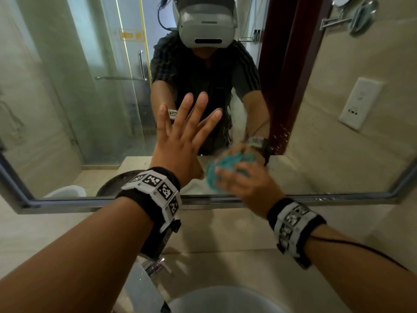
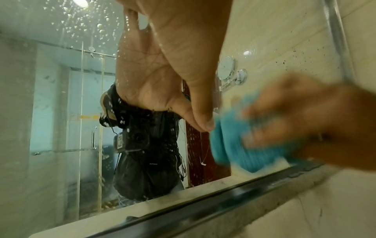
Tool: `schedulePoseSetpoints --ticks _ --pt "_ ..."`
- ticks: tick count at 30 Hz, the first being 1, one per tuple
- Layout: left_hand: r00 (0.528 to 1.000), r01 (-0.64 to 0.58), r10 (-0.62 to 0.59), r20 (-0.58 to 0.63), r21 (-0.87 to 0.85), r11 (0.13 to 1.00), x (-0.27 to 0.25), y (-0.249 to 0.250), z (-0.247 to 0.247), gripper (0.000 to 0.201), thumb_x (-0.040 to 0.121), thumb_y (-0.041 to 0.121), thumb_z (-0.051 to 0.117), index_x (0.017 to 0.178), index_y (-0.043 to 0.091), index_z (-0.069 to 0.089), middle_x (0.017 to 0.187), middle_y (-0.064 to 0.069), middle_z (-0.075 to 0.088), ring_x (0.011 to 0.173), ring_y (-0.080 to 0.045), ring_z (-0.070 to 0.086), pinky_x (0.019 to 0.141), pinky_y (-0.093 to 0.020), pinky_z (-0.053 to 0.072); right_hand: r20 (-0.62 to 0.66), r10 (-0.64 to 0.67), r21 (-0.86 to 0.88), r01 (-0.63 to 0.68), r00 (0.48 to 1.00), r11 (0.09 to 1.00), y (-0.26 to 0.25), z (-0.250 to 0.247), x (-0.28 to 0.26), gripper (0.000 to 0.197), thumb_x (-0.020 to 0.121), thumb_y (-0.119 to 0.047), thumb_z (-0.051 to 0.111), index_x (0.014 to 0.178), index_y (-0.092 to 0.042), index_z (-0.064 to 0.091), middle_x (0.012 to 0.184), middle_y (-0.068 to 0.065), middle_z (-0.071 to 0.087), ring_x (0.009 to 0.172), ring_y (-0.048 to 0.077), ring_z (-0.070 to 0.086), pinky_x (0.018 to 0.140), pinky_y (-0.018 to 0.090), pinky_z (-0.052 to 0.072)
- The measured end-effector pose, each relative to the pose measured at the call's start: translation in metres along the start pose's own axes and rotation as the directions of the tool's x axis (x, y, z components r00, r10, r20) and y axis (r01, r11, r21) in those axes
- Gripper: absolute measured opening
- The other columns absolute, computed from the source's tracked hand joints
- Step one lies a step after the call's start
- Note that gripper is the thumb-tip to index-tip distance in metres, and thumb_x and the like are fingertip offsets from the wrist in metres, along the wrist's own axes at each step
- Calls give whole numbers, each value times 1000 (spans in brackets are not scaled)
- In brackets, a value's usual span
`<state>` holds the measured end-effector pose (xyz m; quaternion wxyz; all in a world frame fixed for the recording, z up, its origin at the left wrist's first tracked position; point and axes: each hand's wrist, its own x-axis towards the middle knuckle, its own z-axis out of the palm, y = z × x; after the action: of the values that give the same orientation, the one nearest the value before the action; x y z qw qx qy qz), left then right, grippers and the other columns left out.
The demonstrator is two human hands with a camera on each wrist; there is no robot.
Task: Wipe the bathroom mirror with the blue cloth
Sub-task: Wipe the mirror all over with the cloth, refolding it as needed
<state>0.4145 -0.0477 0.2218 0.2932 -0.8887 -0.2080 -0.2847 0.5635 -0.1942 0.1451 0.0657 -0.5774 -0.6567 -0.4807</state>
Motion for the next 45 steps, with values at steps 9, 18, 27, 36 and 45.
schedulePoseSetpoints --ticks 9,18,27,36,45 --pt "1000 -18 18 -5 -12 1000 0 -3 -1 142 47 75 71 150 24 -12 155 -10 -14 141 -33 -10 108 -58 -10 -123 306 109 -294 944 950 39 -47 61 37 84 -13 59 121 -15 62 127 6 56 103 26 43 90 44 44" --pt "1000 -18 18 0 -8 1000 -1 -2 2 143 48 80 66 148 26 -21 149 -9 -38 139 -33 -21 108 -58 -11 265 68 88 -94 962 992 -11 -12 -22 65 59 -15 84 118 -21 59 119 5 53 96 25 53 75 43 55" --pt "999 -22 21 -29 -10 1000 -2 -3 3 144 45 77 70 150 26 -13 155 -10 -17 142 -33 -9 109 -58 -7 -30 373 75 -370 927 926 15 -39 31 50 87 -33 52 132 -11 47 126 10 46 103 27 47 83 40 45" --pt "1000 7 -7 12 4 1000 -4 2 -4 144 47 73 73 149 23 -15 155 -13 -15 142 -35 -11 109 -60 -10 58 205 83 -209 977 974 22 -37 10 41 79 -16 72 118 -12 62 115 13 61 97 29 57 79 44 53" --pt "999 -35 36 39 -45 998 -37 52 14 129 66 59 72 148 17 -19 155 -13 -20 141 -31 -23 112 -60 -4 99 150 85 -158 984 984 3 -4 -37 42 78 -9 72 118 -18 62 119 12 57 94 32 56 75 43 53"
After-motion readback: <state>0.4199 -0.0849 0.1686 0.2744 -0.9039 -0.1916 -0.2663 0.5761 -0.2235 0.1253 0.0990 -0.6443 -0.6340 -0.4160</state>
